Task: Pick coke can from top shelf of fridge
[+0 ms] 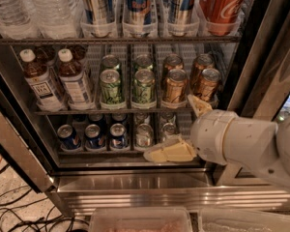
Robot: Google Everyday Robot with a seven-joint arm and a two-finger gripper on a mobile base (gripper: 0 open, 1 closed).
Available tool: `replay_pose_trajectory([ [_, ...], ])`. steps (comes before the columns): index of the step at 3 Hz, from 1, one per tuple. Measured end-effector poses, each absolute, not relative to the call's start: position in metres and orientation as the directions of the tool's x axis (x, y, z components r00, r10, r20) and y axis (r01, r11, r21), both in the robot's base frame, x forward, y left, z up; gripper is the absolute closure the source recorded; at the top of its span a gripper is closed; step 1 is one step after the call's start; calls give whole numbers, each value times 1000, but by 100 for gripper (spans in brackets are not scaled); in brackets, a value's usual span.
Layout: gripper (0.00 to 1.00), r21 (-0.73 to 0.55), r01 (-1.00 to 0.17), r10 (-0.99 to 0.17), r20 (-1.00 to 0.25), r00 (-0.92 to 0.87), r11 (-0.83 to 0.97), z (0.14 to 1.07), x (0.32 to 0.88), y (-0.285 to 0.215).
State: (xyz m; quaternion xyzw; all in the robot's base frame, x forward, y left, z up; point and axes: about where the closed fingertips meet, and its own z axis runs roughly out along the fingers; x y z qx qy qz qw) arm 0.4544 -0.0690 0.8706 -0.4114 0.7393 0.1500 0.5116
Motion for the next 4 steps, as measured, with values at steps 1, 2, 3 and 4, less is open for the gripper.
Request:
replay_pose_trajectory([
  [1, 0, -162, -653, -328, -934, -139, 740, 859, 471, -89],
  [2, 0, -145, -504, -237, -963, -124, 851, 858, 485, -128],
  [3, 0, -172, -360, -220, -971, -96, 917, 857, 485, -173],
  [4, 0, -207, -342, -242, -968, -61, 917, 869, 483, -166],
])
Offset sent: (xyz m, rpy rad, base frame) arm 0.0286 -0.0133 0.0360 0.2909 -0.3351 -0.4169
